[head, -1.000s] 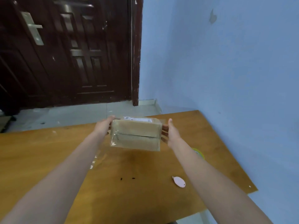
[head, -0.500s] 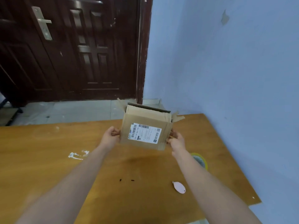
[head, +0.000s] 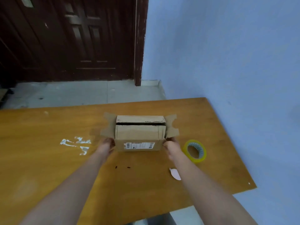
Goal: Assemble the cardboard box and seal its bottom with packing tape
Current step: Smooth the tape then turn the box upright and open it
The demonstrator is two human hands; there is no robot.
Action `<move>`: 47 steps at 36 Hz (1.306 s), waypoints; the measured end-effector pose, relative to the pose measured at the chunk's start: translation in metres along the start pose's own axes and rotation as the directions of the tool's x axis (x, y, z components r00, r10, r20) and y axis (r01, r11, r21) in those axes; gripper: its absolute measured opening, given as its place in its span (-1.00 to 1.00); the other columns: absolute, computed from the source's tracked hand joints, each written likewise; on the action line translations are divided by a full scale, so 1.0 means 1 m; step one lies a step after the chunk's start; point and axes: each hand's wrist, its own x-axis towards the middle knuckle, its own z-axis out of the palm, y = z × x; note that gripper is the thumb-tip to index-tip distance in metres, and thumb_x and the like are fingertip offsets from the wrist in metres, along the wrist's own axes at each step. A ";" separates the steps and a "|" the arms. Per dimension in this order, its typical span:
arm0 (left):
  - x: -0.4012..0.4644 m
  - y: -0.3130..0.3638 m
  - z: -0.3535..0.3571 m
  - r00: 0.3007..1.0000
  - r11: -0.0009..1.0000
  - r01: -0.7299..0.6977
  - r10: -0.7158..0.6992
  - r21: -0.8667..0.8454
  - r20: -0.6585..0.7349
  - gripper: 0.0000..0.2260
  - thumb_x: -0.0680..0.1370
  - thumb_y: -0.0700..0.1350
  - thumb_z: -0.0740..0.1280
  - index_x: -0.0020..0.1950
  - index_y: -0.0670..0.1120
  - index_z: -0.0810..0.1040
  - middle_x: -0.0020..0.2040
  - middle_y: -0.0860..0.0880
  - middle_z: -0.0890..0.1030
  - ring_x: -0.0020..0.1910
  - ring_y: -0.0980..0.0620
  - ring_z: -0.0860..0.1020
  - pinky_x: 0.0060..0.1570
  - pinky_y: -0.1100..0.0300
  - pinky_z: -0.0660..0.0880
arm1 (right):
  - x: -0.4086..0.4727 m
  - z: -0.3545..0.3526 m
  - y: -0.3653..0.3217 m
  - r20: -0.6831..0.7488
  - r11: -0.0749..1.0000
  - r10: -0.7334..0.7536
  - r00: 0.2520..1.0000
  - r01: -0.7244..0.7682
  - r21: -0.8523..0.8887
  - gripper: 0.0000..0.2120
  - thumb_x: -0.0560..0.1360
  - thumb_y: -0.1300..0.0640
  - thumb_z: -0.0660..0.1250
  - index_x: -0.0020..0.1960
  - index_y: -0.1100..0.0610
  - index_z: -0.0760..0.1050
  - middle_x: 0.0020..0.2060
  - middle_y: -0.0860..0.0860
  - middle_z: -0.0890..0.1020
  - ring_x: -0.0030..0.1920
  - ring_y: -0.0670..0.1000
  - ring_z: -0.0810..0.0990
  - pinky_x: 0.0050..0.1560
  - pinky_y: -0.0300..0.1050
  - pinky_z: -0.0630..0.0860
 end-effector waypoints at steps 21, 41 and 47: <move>-0.043 0.112 0.001 0.662 0.333 -0.613 0.712 0.716 0.235 -0.88 0.60 -0.09 0.22 -0.02 -0.07 0.53 -0.13 0.04 0.54 -0.14 0.08 0.48 -0.21 0.23 0.38 | -0.032 -0.015 -0.122 0.047 0.650 -0.609 0.792 0.532 -0.543 -0.85 0.58 0.12 0.20 0.00 0.06 0.55 -0.09 -0.08 0.58 -0.13 -0.11 0.51 -0.24 -0.32 0.35; -0.049 0.066 0.048 0.685 -0.357 -0.440 0.460 0.824 0.565 -0.74 0.53 -0.12 0.25 0.21 -0.05 0.36 0.15 -0.02 0.47 0.18 -0.04 0.43 0.09 0.13 0.35 | -0.027 0.027 -0.107 0.605 -0.030 -0.317 0.730 0.630 -0.776 -0.66 0.58 -0.04 0.12 -0.29 0.04 0.48 -0.40 -0.04 0.51 -0.39 -0.03 0.46 -0.39 -0.11 0.39; -0.060 0.041 0.047 0.686 -0.508 -0.422 0.363 0.751 0.631 -0.54 0.56 -0.20 0.25 0.42 0.02 0.22 0.21 -0.06 0.49 0.10 -0.07 0.49 0.00 0.10 0.43 | -0.012 0.031 -0.110 0.662 -0.063 -0.492 0.565 0.736 -0.674 -0.65 0.59 -0.09 0.09 0.22 0.02 0.52 0.15 -0.04 0.56 0.15 -0.03 0.50 0.17 -0.06 0.48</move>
